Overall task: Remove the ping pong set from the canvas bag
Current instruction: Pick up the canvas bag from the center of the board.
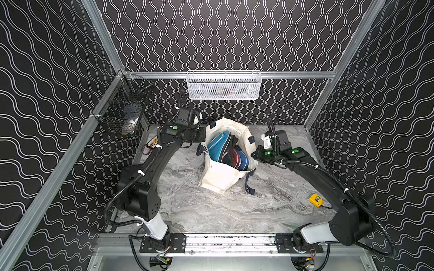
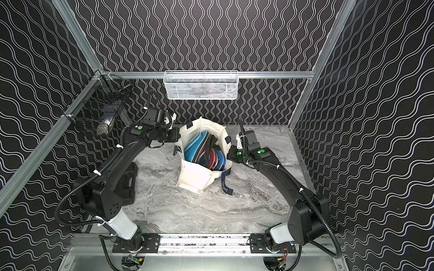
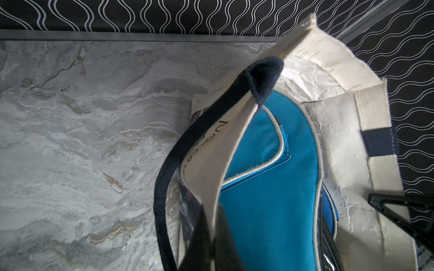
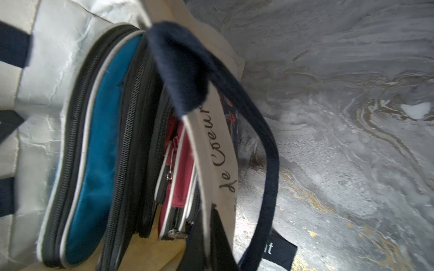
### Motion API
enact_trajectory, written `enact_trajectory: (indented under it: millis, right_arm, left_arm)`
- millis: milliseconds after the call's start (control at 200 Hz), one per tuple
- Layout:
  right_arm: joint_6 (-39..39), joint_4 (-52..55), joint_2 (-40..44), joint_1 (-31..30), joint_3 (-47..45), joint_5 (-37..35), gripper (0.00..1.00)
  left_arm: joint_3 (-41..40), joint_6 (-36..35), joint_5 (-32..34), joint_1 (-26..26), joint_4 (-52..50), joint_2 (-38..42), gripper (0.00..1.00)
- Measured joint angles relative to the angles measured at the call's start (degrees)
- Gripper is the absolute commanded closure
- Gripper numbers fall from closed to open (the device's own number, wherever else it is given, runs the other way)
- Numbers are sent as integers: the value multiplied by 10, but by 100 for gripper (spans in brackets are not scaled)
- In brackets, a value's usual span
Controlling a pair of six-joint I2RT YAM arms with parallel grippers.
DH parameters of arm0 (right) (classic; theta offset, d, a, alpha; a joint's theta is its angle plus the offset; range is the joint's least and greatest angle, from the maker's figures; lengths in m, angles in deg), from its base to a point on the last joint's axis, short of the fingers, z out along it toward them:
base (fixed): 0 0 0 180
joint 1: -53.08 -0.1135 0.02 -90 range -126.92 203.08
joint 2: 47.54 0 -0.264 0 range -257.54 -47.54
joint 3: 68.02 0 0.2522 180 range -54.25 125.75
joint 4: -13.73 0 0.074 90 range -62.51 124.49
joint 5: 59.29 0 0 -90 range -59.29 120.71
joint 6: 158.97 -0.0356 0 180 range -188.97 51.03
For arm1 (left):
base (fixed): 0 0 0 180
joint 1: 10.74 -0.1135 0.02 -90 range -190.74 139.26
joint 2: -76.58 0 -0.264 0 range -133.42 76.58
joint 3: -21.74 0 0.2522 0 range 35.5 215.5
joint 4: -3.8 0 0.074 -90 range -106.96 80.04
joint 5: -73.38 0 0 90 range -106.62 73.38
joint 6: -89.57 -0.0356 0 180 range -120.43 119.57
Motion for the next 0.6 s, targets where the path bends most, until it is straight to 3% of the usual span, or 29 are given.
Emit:
enact_trajectory:
  millis: [230,600]
  right_arm:
    - [-37,-62,-38,-57,-1,-15,100]
    - [-26,-74,-38,-67,8,-87,100]
  left_arm:
    - [-15,0,15,-29,-6,26,100]
    - [-66,1,10,-44,18,61,100]
